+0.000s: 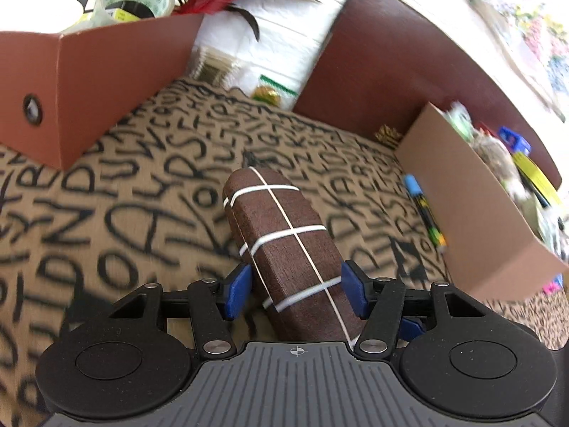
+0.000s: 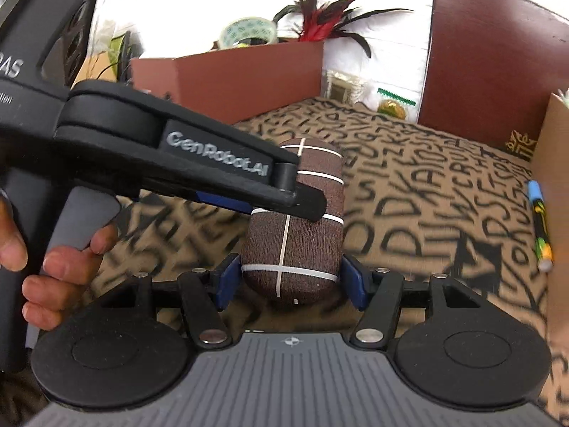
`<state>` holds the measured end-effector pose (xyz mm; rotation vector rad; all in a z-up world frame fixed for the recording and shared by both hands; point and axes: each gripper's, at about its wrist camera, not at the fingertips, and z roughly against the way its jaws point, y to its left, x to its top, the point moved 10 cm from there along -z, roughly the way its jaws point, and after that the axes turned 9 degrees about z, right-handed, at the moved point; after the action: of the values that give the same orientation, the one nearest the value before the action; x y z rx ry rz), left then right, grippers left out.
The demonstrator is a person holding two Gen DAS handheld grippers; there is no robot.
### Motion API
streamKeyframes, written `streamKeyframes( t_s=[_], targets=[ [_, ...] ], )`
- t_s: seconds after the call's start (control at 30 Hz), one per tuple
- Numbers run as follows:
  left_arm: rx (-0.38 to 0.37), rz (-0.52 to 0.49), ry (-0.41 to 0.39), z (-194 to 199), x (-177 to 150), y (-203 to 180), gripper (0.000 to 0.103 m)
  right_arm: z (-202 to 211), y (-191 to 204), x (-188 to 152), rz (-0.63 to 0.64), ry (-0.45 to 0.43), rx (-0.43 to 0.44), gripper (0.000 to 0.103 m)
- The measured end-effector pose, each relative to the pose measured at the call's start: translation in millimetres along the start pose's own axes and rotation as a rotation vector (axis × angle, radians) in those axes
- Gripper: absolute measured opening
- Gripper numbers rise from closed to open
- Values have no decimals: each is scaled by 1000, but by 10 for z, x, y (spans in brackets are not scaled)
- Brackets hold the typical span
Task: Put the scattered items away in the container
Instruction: 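Grasp the glasses case with the right gripper and lift it, then carry the glasses case with the right gripper over the brown box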
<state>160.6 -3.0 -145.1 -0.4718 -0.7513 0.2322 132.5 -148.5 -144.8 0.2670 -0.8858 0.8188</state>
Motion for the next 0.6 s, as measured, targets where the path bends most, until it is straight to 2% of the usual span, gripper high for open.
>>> streamKeyframes(
  t_s=[0.07, 0.13, 0.37, 0.5, 0.53, 0.6],
  targets=[
    [-1, -20, 13, 33, -33, -25, 72, 39, 48, -1, 16, -2, -8, 71],
    [28, -12, -6, 66, 7, 13, 76, 34, 44, 45, 25, -14, -41, 78],
    [56, 11, -8, 15, 168, 123, 82, -136, -23, 204, 4, 2, -87, 79],
    [28, 22, 24, -66, 203, 157, 76, -248, -47, 221, 0, 33, -94, 77],
    [23, 25, 28, -75, 208, 161, 68, -265, -49, 219, -5, 39, -87, 74],
    [20, 23, 28, -85, 218, 160, 67, -281, -38, 218, -12, 47, -74, 72]
  ],
)
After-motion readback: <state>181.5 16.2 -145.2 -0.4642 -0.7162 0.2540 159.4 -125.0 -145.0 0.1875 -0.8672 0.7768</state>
